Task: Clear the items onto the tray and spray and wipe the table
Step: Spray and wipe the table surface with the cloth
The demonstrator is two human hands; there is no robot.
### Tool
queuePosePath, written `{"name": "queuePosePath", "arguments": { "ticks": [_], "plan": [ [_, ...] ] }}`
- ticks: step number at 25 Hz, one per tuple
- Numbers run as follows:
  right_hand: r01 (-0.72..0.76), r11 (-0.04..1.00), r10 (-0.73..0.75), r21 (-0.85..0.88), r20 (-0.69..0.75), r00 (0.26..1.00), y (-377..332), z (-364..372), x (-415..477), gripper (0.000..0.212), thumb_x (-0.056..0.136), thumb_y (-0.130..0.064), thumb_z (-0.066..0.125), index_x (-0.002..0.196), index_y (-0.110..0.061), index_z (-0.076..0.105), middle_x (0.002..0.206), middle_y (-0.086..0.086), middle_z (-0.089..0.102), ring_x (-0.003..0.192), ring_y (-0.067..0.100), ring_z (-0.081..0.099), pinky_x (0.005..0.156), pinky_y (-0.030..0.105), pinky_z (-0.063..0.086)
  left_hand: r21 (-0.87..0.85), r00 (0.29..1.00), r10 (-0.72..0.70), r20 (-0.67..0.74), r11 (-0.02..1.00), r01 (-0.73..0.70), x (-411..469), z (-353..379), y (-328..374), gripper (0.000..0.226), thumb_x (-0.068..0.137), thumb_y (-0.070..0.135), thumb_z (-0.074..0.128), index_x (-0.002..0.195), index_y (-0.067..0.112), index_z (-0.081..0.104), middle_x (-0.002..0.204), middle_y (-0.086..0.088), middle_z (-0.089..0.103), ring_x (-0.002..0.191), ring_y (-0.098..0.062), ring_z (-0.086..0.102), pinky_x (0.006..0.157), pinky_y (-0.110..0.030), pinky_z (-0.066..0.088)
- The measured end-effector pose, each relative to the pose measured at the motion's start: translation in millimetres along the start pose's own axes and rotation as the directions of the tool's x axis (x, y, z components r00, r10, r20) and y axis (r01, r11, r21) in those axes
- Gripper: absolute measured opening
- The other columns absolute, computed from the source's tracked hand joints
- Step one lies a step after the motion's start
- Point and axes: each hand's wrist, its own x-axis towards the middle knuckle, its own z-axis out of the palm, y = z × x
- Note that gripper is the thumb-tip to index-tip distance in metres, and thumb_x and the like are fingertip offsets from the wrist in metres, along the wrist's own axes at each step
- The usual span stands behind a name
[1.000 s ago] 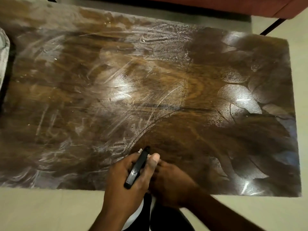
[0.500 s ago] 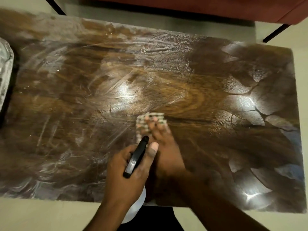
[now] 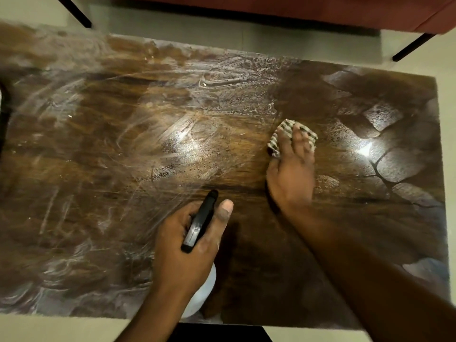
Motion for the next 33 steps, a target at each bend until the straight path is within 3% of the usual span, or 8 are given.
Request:
{"name": "queuePosePath", "arguments": {
  "ticks": [3,7,13,17,22,27,30,33],
  "plan": [
    [0.317,0.948,-0.317,0.028,0.16,0.935,-40.3,31.4,-33.6,0.073,0.101,-0.027,0.051,0.168,-0.033,0.022,0.179,-0.001,0.008,0.166,0.022,-0.002,0.133,0.053,0.013,0.036,1.0,0.006,-0.017,0.999,-0.005,14.4,1.9,2.9,0.067,0.085,0.072,0.069,0.066,0.008,0.064,0.051,-0.011,0.056,0.047,-0.036,0.058,0.048,-0.055,0.051],
    [0.903,0.429,-0.819,0.031,0.436,0.374,-19.8,25.4,-16.8,0.068,0.098,-0.035,0.054,0.164,-0.028,0.038,0.177,0.0,0.022,0.166,0.02,0.009,0.134,0.047,0.011,0.057,0.999,0.028,-0.037,0.998,-0.026,31.8,-0.1,11.4,0.062,0.086,0.069,0.071,0.063,0.012,0.065,0.051,-0.013,0.058,0.043,-0.032,0.058,0.046,-0.054,0.05],
    [0.181,0.983,-0.178,-0.04,0.06,0.982,13.2,-25.4,87.5,0.068,0.101,-0.021,0.048,0.166,-0.027,0.031,0.178,0.005,0.019,0.164,0.029,0.018,0.132,0.048,0.02,0.005,0.995,0.029,-0.098,1.0,-0.029,54.1,2.3,21.9,0.061,0.087,0.068,0.073,0.081,0.008,0.071,0.069,-0.018,0.068,0.053,-0.037,0.063,0.052,-0.054,0.054],
    [0.245,0.97,-0.244,0.007,0.131,0.961,-48.6,5.2,61.9,0.07,0.104,-0.025,0.05,0.167,-0.033,0.023,0.179,0.001,0.009,0.165,0.026,0.005,0.134,0.052,0.012,-0.012,0.993,0.043,-0.106,0.999,-0.044,70.3,10.6,32.0,0.063,0.092,0.064,0.073,0.065,0.009,0.055,0.051,-0.01,0.048,0.045,-0.033,0.052,0.047,-0.05,0.048],
    [0.904,0.426,-0.83,0.036,0.414,0.375,-41.7,3.8,77.1,0.064,0.102,-0.036,0.048,0.164,-0.029,0.036,0.177,0.0,0.021,0.164,0.022,0.017,0.134,0.047,0.012,-0.058,0.993,0.012,-0.119,0.998,-0.019,85.3,19.3,37.5,0.066,0.091,0.066,0.071,0.069,0.004,0.064,0.055,-0.019,0.056,0.045,-0.04,0.054,0.045,-0.053,0.049],
    [0.322,0.942,-0.313,-0.092,0.095,0.945,18.0,-48.1,179.5,0.066,0.103,-0.022,0.047,0.166,-0.027,0.031,0.177,0.008,0.02,0.163,0.033,0.019,0.133,0.05,0.018,-0.069,0.994,0.02,-0.104,0.997,-0.027,93.7,24.0,46.1,0.063,0.087,0.068,0.072,0.078,0.006,0.07,0.061,-0.018,0.064,0.048,-0.036,0.059,0.049,-0.054,0.052],
    [0.019,0.999,-0.018,0.029,-0.032,0.999,-5.8,-39.2,183.1,0.065,0.103,-0.016,0.046,0.166,-0.023,0.033,0.177,0.009,0.019,0.164,0.031,0.013,0.134,0.048,0.013,-0.068,0.991,-0.014,-0.134,0.998,0.005,99.7,26.7,49.2,0.06,0.089,0.069,0.071,0.066,0.013,0.063,0.051,-0.006,0.055,0.044,-0.025,0.055,0.047,-0.047,0.048],
    [0.396,0.918,-0.392,-0.002,0.144,0.909,-52.4,-5.3,136.6,0.067,0.103,-0.023,0.046,0.167,-0.031,0.028,0.178,0.003,0.014,0.165,0.027,0.007,0.134,0.051,0.012,-0.051,0.989,0.013,-0.151,0.998,-0.021,105.6,29.9,52.4,0.057,0.093,0.061,0.073,0.055,0.024,0.052,0.041,0.008,0.046,0.037,-0.01,0.046,0.045,-0.031,0.039]
  ]
}}
